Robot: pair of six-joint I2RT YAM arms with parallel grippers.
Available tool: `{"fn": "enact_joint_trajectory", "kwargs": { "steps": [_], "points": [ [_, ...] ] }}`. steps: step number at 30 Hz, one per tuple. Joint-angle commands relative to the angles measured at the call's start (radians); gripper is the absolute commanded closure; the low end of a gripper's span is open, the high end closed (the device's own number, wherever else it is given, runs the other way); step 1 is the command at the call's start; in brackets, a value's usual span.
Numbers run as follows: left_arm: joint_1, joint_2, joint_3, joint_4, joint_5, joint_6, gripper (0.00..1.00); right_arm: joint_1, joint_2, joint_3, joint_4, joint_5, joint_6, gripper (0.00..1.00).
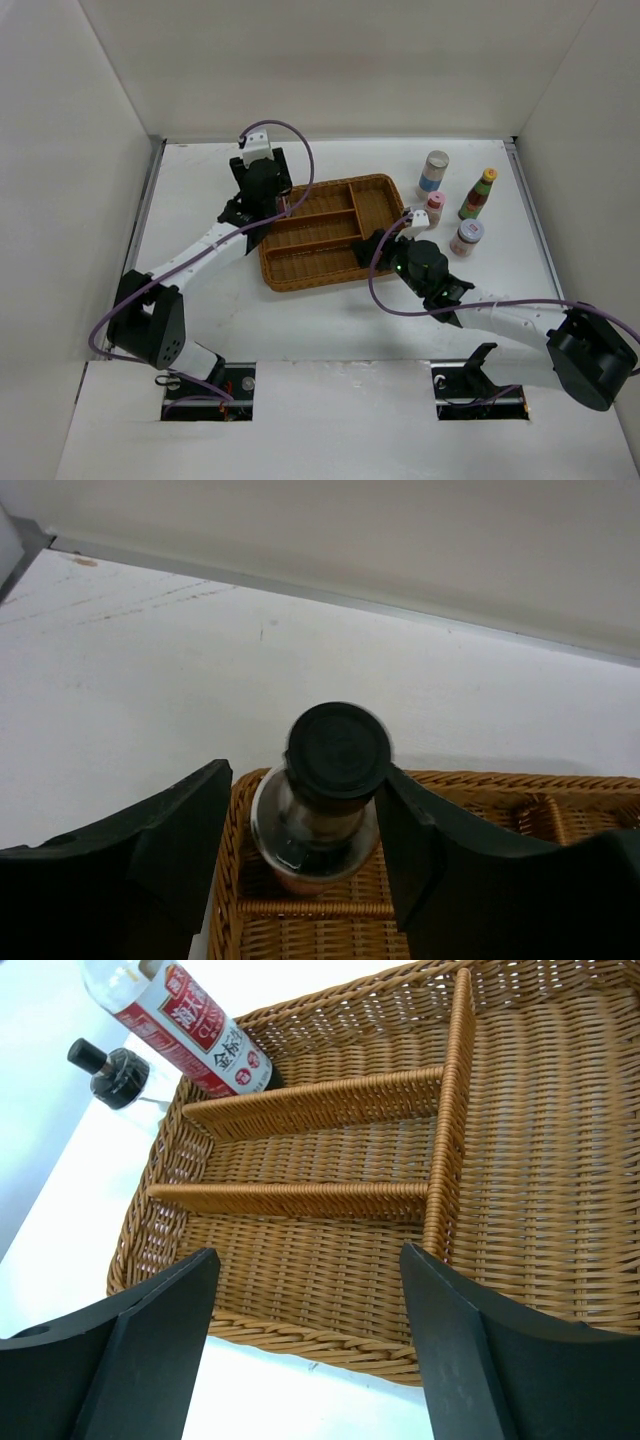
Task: Organize the condiment bottles
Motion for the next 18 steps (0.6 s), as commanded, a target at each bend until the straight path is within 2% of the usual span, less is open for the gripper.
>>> {"fn": "enact_joint_trajectory", "kwargs": {
  "steps": [1,4,10,18],
  "points": [
    [-0.013,-0.053,-0.013,0.053,-0.018,-0.005,0.39,-0.012,-0.018,-0.009,0.061,-0.013,0.002,0.19],
    [-0.03,-0.064,-0.002,0.053,-0.018,0.001,0.33,-0.015,-0.021,-0.011,0.061,-0.014,0.004,0.18],
    [-0.033,-0.074,0.017,0.041,-0.023,0.003,0.3,-0.017,-0.019,-0.011,0.061,-0.014,0.004,0.16],
    [-0.035,-0.203,-0.048,0.02,-0.056,0.0,0.2,-0.017,-0.016,-0.009,0.061,-0.014,0.004,0.14]
  ]
}}
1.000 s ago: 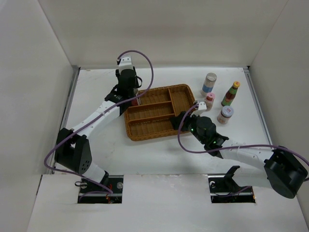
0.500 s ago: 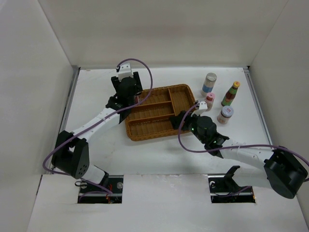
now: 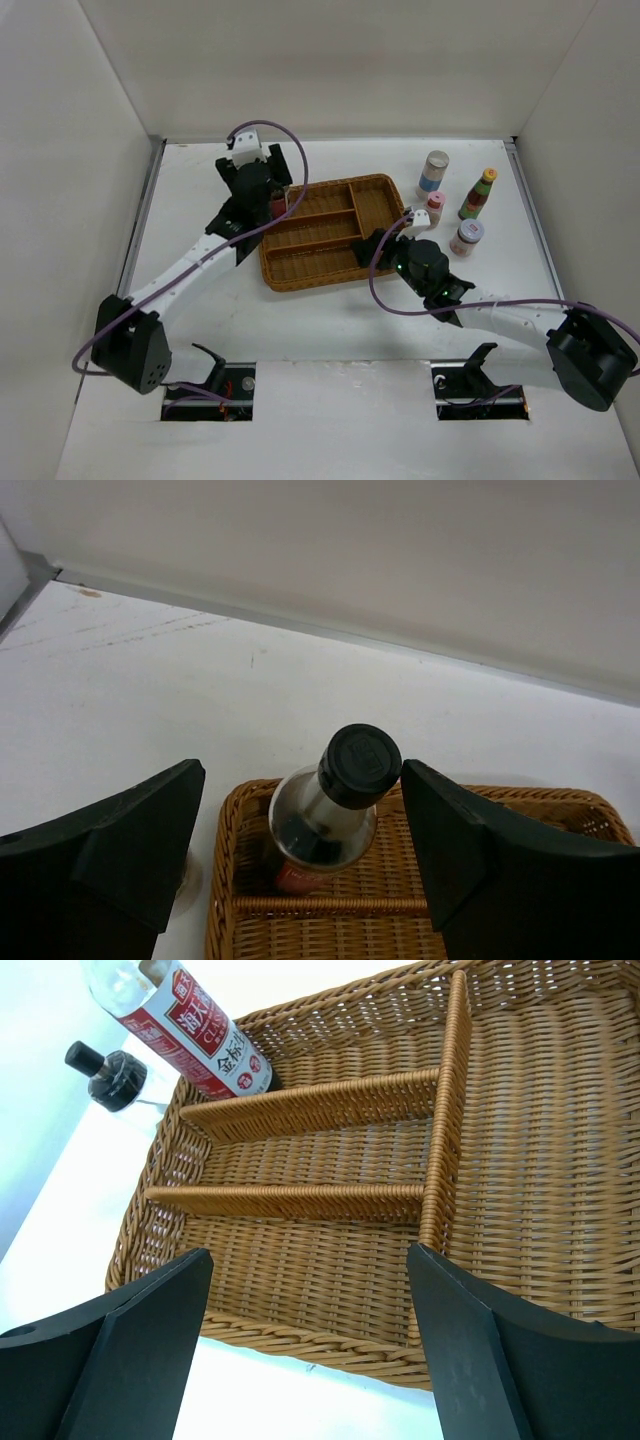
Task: Organize the condiment bottles
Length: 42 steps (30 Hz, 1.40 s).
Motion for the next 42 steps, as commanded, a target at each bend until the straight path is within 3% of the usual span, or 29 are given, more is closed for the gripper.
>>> {"fn": "enact_joint_trajectory", "kwargs": {
  "steps": [1,7,13,16,19,21,23,31,34,39,42],
  "points": [
    [-0.005,-0.136,-0.061,0.022,-0.048,-0.007,0.2,-0.006,-0.017,-0.009,0.061,-0.01,0.003,0.14],
    [0.017,-0.296,-0.279,-0.042,-0.076,-0.174,0.29,-0.015,-0.039,-0.018,0.061,-0.007,0.005,0.14],
    [0.087,-0.162,-0.316,-0.088,-0.068,-0.23,0.22,-0.015,-0.043,-0.024,0.063,-0.01,0.005,0.19],
    [0.115,-0.083,-0.304,-0.048,-0.083,-0.224,0.21,-0.011,-0.072,-0.039,0.083,-0.017,-0.004,0.34],
    [0.149,-0.02,-0.292,-0.005,-0.088,-0.219,0.21,-0.011,-0.106,-0.058,0.104,-0.013,-0.012,0.57],
    [0.168,0.012,-0.279,0.004,-0.083,-0.218,0.21,-0.011,-0.135,-0.07,0.106,-0.005,-0.012,0.61],
    [0.182,0.04,-0.272,0.021,-0.077,-0.215,0.21,-0.011,-0.177,-0.085,0.113,0.004,-0.012,0.59],
    [0.227,0.127,-0.216,0.053,-0.036,-0.19,0.22,-0.011,-0.211,-0.11,0.147,0.022,-0.018,0.3],
    [0.238,0.147,-0.212,0.067,-0.027,-0.19,0.34,-0.011,-0.233,-0.115,0.147,0.024,-0.021,0.28],
    [0.257,0.115,-0.244,0.09,-0.037,-0.188,0.63,-0.006,-0.29,-0.124,0.147,0.03,-0.024,0.23],
    [0.25,0.055,-0.287,0.108,-0.068,-0.185,0.72,0.004,-0.326,-0.13,0.146,0.03,-0.029,0.19]
  ]
}}
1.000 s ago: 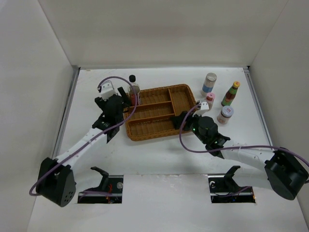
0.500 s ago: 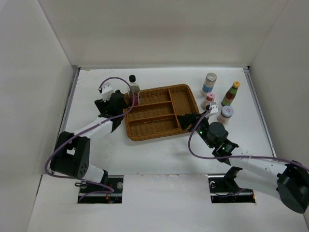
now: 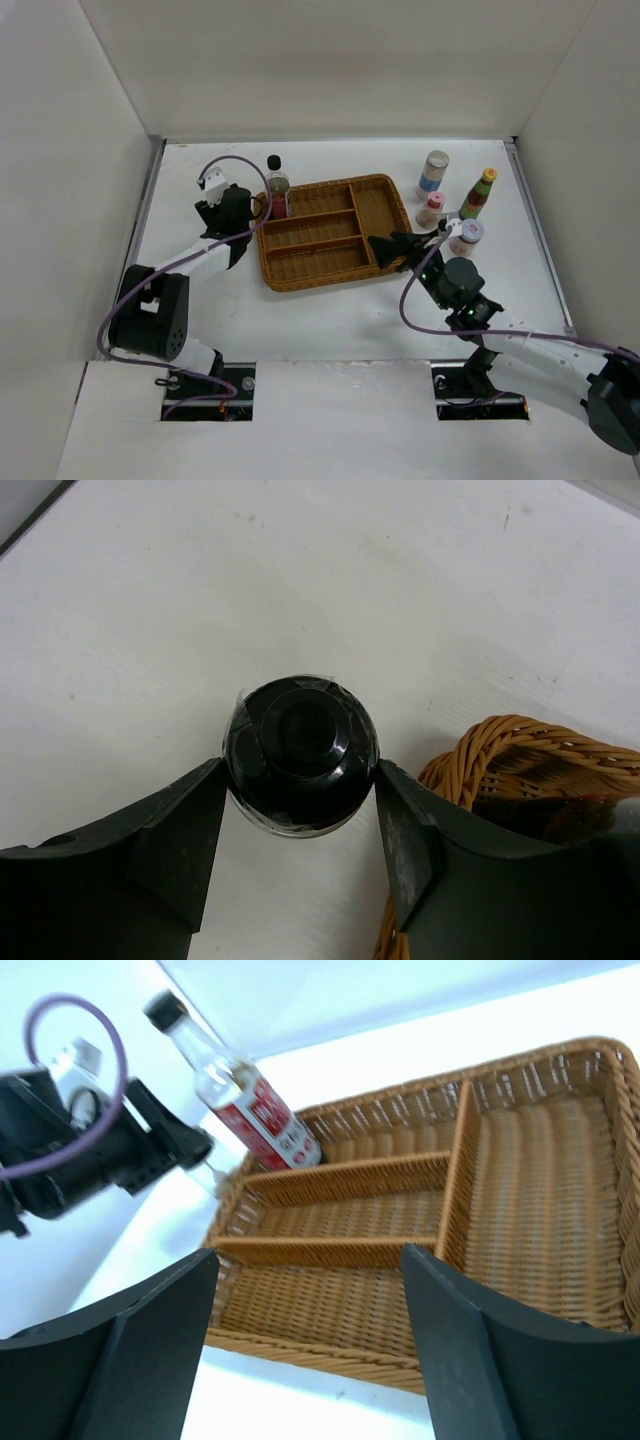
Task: Organize the condiment bottles
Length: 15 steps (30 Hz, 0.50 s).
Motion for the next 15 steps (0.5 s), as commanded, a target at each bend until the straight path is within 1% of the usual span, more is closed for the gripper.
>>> {"fn": "enact_joint_trajectory", "kwargs": {
  "steps": [1,6,9,12,15],
  "points": [
    [-0.004,-0.112,-0.043,0.07,-0.047,0.01,0.73,0.012,-0.041,-0.006,0.071,0.019,-0.014,0.18],
    [-0.042,-0.227,-0.143,0.059,-0.072,0.002,0.76,0.012,-0.02,-0.005,0.072,0.017,-0.014,0.16],
    [-0.088,-0.301,-0.184,0.029,-0.078,-0.001,0.76,0.012,-0.007,0.001,0.068,0.017,-0.016,0.15],
    [-0.165,-0.417,-0.203,-0.049,-0.096,-0.002,0.76,0.012,0.0,0.001,0.068,0.017,-0.019,0.15],
    [-0.255,-0.543,-0.183,-0.17,-0.121,-0.002,0.76,0.012,0.003,0.001,0.065,0.013,-0.013,0.15]
  ]
}}
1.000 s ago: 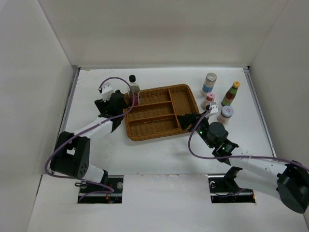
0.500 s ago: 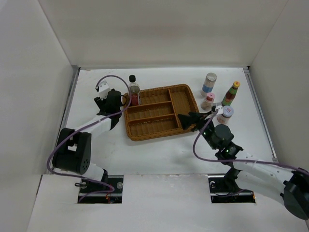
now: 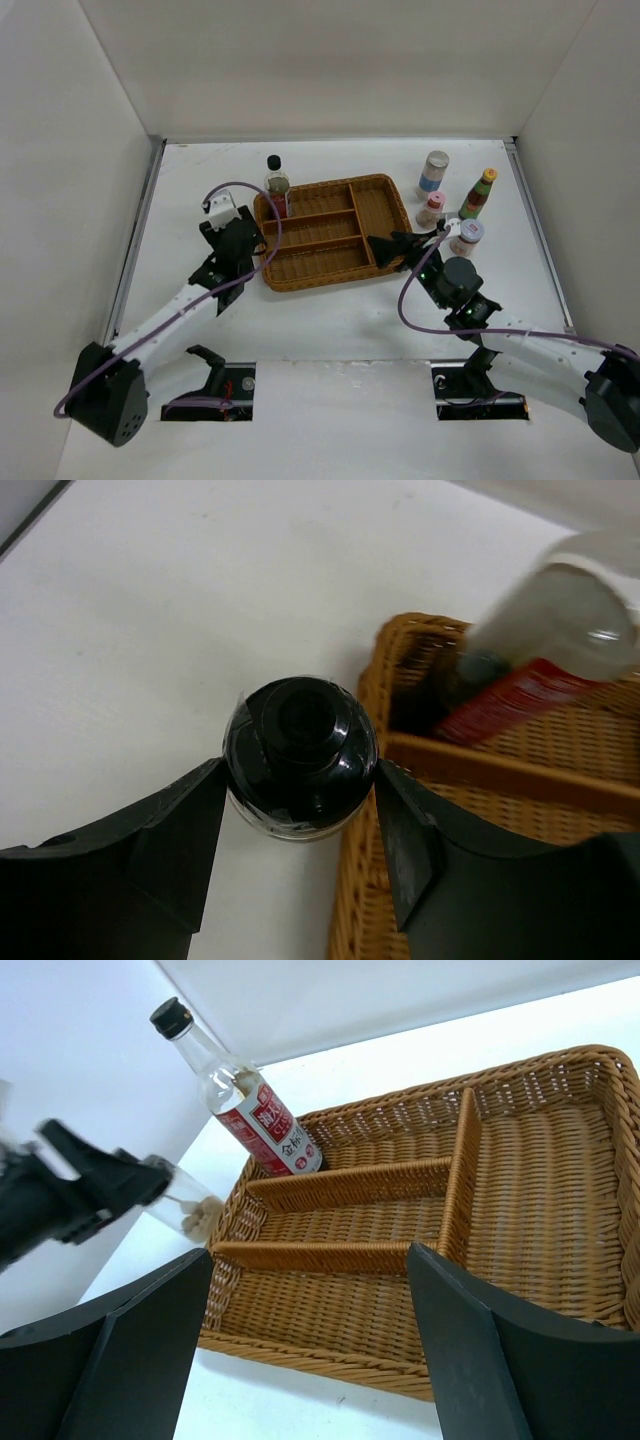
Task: Organize the condiment bottles
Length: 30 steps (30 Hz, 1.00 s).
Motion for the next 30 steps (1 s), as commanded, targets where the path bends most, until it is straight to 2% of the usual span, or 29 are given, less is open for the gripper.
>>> {"fn": "enact_joint_trajectory", "kwargs": {
  "steps": [1,6,12,16,22,30],
  "points": [
    [-0.086,-0.154,0.032,-0.073,-0.062,-0.004,0.76,0.011,0.0,0.003,0.051,0.01,-0.006,0.15],
    [-0.209,-0.204,0.084,-0.141,-0.073,-0.019,0.76,0.004,0.001,0.003,0.051,0.01,-0.003,0.14],
    [-0.384,-0.123,0.138,-0.144,-0.066,-0.044,0.76,-0.006,0.001,-0.002,0.051,0.013,-0.003,0.14],
    [-0.47,-0.115,0.123,-0.149,-0.053,-0.059,0.76,-0.008,-0.008,-0.003,0.045,0.014,-0.003,0.14],
    [-0.531,-0.119,0.067,-0.2,-0.042,-0.096,0.76,-0.022,-0.013,-0.008,0.043,0.016,-0.001,0.14],
    [-0.489,-0.112,-0.064,-0.167,-0.07,-0.095,0.75,-0.042,0.026,-0.008,0.043,0.039,-0.006,0.14]
  ]
}}
